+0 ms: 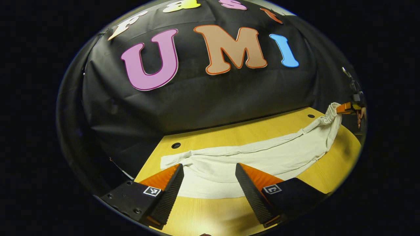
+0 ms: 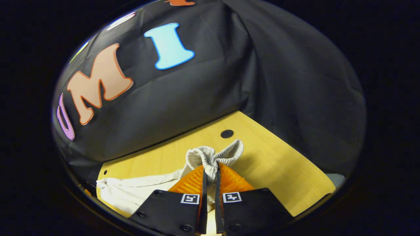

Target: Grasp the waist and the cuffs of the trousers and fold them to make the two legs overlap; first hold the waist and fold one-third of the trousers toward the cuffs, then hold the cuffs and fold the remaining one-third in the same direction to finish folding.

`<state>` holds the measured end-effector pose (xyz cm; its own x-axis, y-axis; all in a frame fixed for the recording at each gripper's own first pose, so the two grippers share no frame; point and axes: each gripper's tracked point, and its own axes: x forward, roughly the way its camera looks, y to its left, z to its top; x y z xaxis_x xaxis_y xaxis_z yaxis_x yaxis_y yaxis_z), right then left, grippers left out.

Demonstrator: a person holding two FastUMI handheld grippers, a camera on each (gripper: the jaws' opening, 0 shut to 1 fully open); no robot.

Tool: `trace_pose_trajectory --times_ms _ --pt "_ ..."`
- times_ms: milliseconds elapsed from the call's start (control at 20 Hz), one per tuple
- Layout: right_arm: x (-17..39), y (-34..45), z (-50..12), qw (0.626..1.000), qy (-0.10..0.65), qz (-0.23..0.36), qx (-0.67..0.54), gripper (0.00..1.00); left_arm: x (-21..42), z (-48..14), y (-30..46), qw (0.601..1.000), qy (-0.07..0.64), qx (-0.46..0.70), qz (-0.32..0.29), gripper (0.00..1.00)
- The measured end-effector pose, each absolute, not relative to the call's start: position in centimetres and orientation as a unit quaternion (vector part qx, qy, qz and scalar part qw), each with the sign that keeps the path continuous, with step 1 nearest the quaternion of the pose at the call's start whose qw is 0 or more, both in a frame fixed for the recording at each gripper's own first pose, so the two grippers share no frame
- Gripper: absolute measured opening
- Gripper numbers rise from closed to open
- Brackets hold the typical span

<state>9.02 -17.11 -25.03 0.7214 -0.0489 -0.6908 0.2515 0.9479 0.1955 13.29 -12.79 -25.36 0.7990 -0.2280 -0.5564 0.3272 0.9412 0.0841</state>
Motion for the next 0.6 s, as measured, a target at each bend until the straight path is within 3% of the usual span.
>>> trace_pose_trajectory --times_ms 250,600 --pt "9.9 -8.0 -21.1 0.935 0.341 -0.021 0.096 0.12 13.6 -25.5 -8.9 0.948 0.281 0.071 -0.133 0.96" --pt "9.3 2.0 -21.1 0.936 0.341 0.048 0.069 0.11 13.0 -26.0 -2.1 0.950 0.286 0.066 -0.102 0.96"
